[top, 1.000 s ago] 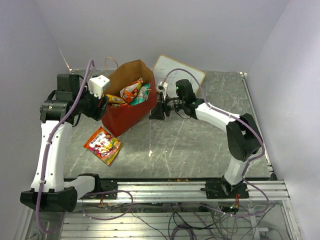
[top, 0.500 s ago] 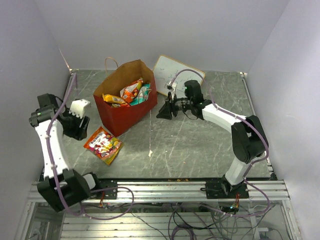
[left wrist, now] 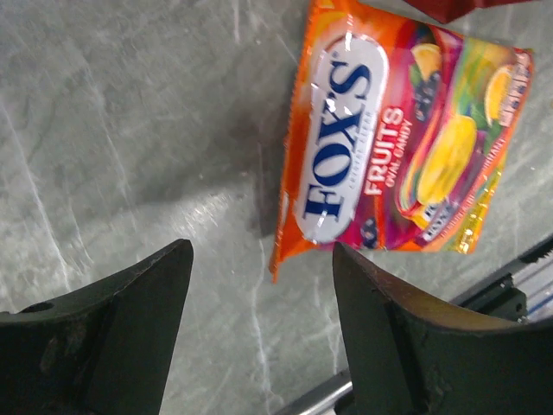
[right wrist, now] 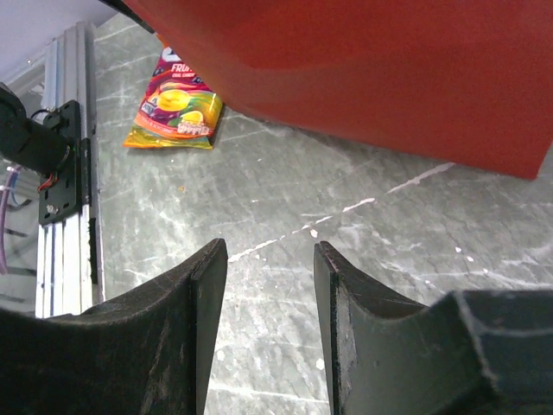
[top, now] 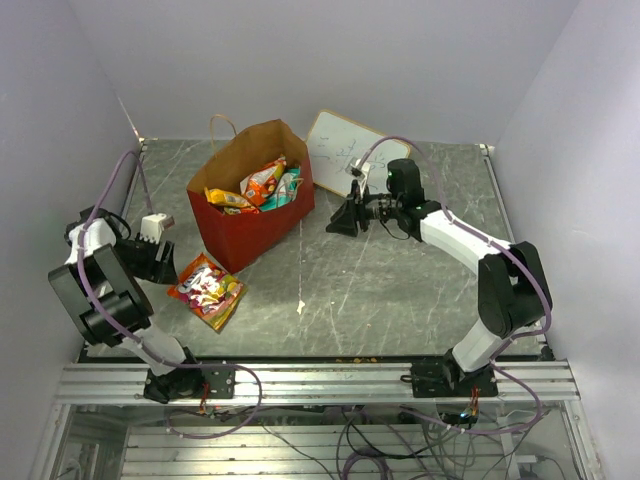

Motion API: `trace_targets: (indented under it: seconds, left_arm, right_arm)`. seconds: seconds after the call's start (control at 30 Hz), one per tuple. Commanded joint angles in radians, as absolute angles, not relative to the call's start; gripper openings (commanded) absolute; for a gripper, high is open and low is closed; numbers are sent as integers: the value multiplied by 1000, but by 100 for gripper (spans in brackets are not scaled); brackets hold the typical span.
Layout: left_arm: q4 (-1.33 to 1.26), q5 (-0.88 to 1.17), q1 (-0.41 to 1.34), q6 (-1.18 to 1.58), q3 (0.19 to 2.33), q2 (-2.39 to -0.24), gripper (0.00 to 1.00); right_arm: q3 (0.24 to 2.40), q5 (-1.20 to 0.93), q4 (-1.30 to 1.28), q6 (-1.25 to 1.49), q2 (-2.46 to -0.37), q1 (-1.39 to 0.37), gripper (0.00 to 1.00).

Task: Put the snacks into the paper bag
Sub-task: Pick up the snack from the center of the board.

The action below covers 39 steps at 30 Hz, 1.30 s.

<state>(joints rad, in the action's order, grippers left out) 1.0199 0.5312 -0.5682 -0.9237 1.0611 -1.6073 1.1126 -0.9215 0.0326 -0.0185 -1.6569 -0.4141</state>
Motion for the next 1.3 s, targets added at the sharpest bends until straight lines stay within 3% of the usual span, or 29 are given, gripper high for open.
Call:
trace_targets:
  seconds: [0.0, 0.4, 0.77, 1.07, 1.27]
  left_arm:
    - [885, 576, -532, -870, 1067, -1676, 76]
    - [854, 602, -464, -826, 1074, -1789, 59]
    - [1000, 625, -464, -882, 1106, -1778, 9]
    - [1161, 369, -465, -896, 1187, -1574, 7]
    - [1283, 211, -468, -883, 1363, -1458, 7]
  right_arm:
    - [1095, -971, 39, -15, -1631, -375, 45]
    - [1071, -1009, 78, 29, -1633, -333, 43]
    - [1072, -996, 83, 47, -1648, -332, 41]
    - [1078, -996, 77, 60, -1661, -331, 41]
    - [1086, -993, 64, 44, -1662, -332, 41]
